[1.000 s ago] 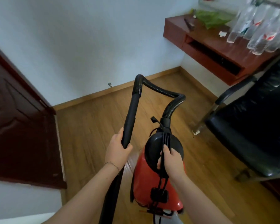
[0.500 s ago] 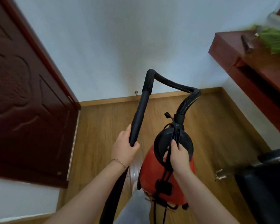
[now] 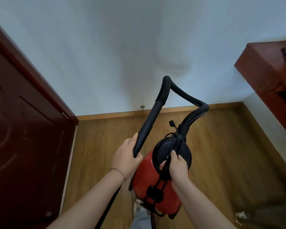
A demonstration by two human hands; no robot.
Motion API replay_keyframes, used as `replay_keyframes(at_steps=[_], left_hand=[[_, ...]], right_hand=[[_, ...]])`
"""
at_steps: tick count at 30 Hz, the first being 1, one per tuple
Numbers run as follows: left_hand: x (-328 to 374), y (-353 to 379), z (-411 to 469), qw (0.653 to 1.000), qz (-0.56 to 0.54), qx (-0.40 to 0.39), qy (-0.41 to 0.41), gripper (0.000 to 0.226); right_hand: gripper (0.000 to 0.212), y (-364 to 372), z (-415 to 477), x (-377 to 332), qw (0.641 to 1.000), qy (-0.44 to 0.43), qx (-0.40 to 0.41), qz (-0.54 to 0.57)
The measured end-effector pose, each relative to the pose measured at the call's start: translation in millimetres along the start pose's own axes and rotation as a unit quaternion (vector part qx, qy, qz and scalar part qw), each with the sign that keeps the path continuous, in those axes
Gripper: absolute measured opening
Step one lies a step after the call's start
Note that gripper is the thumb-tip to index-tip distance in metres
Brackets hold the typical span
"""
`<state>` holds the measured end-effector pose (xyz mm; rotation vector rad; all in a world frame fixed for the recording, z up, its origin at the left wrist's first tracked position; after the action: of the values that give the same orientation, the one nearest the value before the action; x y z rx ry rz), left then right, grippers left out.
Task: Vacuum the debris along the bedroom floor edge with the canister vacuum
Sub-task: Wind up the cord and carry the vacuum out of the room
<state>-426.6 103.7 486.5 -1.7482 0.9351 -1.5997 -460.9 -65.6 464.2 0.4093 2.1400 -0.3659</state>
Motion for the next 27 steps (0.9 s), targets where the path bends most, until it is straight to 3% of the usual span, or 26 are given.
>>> replay_keyframes(at_steps=[18,27], left_hand=[[17,51,279,0.981,0.157,-0.086,0.071,0.068],[-14,81,415,0.976,0.148,-0.125,0.103,0.063]], right_hand=[[0.030,93,263,-90,0.980,0.148,-0.010,0.131],[0.022,134,364,-98,0.984,0.113,-0.014,0.138]])
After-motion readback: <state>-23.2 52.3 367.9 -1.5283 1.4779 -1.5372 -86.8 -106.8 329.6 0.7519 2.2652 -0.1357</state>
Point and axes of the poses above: each hand's wrist, its own z-axis towards the middle knuckle, its own y-axis out of the palm, x = y × z, the point moved 1 cm from there along z, towards the middle knuckle, and after that the axes turned 6 degrees about -y, right-handed, at the moved point
